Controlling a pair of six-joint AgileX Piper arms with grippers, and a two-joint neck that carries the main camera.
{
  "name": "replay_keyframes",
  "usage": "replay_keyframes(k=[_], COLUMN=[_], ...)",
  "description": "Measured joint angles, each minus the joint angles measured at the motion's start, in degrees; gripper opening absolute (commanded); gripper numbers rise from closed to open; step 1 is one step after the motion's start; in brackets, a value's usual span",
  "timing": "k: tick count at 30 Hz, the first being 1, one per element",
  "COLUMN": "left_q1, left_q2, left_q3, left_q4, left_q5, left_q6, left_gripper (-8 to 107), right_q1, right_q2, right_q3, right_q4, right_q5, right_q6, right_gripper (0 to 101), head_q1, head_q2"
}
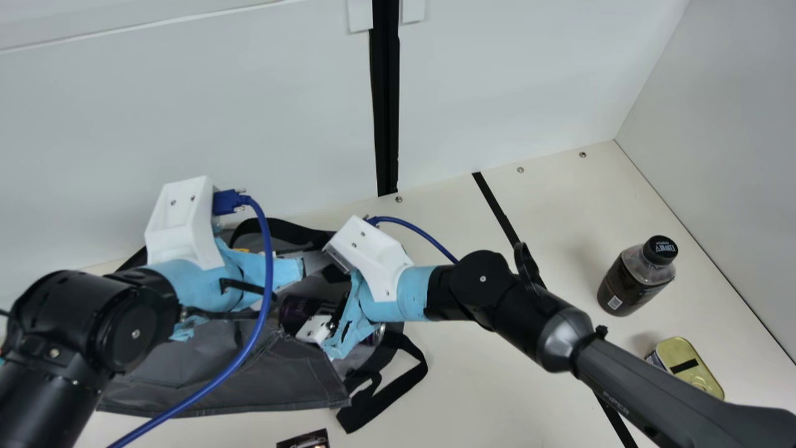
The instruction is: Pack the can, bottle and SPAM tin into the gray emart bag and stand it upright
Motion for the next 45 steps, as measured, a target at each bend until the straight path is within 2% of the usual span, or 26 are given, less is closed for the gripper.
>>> replay_keyframes(k=[21,35,45], left_q1=[0.0,0.0,0.0], left_q2=[0.0,0.0,0.0], left_q3=[0.0,0.0,0.0], left_q4=[0.0,0.0,0.0], left_q5=[0.0,0.0,0.0], left_q6=[0.0,0.0,0.0], left_gripper=[-8,-8,-8], right_q1=[-5.7,-13.2,-20.0], right_q2=[-8.2,-14.9,-19.1], right_q3=[3.9,5.3,4.8], right_q4=[-2.5,-6.5,-10.2], right_q5=[5.5,12.8,18.4], right_q6=[0.8,2.8,4.0], right_gripper=[95,95,95], head_q1=[0.0,-0.1,-0.1], head_q2=[-0.1,0.0,0.0])
